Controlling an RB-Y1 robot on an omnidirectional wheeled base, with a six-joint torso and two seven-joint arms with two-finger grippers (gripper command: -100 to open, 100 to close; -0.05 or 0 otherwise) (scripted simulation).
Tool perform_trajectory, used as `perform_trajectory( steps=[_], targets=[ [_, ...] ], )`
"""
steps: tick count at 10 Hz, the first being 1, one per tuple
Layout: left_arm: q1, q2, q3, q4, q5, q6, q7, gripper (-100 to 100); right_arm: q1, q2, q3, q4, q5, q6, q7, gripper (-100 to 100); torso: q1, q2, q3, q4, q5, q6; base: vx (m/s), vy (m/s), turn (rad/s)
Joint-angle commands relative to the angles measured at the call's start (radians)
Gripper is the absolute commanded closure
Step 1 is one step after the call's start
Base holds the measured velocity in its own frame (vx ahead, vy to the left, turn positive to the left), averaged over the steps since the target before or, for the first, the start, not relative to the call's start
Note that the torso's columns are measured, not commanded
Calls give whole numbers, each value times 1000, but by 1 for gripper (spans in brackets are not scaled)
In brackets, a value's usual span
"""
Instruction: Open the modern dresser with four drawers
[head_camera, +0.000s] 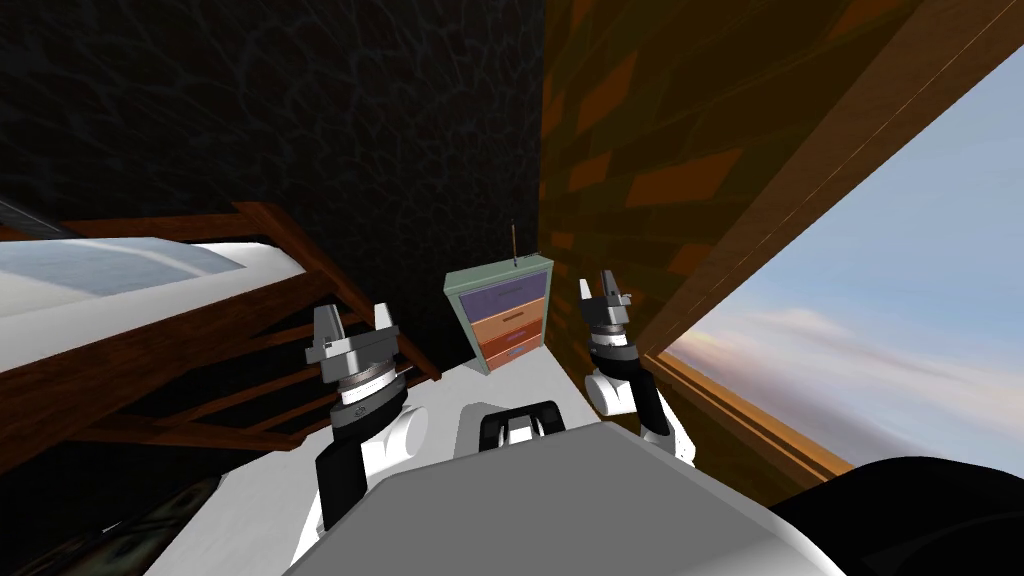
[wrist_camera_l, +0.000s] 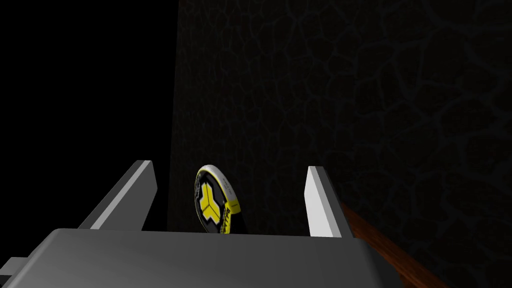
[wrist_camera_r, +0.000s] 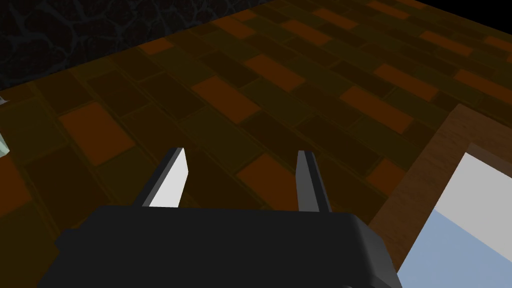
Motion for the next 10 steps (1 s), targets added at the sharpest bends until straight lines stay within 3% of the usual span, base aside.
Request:
perform_trajectory(
  steps=[1,2,3,5,10],
  targets=[
    [0,0,0,0,0,0,0,0,0,0,0,0,0,0,0,0,0,74,-148,74,0,0,0,0,0],
    [0,0,0,0,0,0,0,0,0,0,0,0,0,0,0,0,0,148,-295,148,0,0,0,0,0],
    [0,0,0,0,0,0,0,0,-15,-37,0,13,16,5,41,-100,0,221,-443,221,0,0,5,13,39],
    [0,0,0,0,0,0,0,0,-37,-66,1,30,38,13,94,-100,1,264,-531,264,0,0,2,28,44],
    [0,0,0,0,0,0,0,0,-84,-98,4,66,85,27,220,-100,-1,268,-537,268,0,0,1,25,31]
  ],
)
